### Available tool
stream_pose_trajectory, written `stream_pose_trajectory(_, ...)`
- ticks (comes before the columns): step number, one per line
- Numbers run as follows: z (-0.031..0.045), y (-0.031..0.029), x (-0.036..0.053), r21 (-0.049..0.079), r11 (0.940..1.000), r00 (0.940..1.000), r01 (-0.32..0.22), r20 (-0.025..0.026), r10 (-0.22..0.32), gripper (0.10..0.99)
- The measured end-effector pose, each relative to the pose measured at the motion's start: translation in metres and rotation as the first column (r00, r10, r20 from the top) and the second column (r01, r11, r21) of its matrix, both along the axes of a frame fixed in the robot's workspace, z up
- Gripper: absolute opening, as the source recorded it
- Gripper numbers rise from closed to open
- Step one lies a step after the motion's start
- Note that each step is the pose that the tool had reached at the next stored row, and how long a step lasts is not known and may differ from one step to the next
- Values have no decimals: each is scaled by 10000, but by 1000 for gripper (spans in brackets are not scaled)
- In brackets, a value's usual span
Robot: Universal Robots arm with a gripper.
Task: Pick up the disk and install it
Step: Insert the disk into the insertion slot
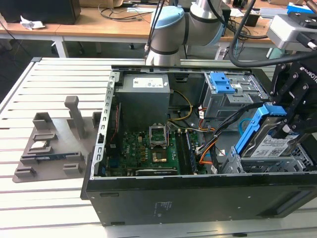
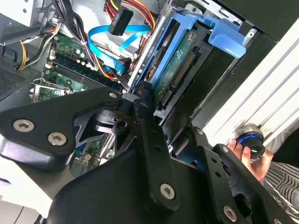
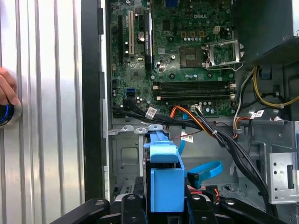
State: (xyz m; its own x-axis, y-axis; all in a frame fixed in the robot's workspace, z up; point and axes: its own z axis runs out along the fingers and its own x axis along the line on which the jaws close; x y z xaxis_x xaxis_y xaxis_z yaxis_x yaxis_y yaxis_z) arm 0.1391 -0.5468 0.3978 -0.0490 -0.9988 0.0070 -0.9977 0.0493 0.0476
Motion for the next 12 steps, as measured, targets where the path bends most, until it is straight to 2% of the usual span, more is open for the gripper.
stream_pose_trajectory(12, -12, 0, 0, -1, 10000, 10000, 0, 0, 0, 376)
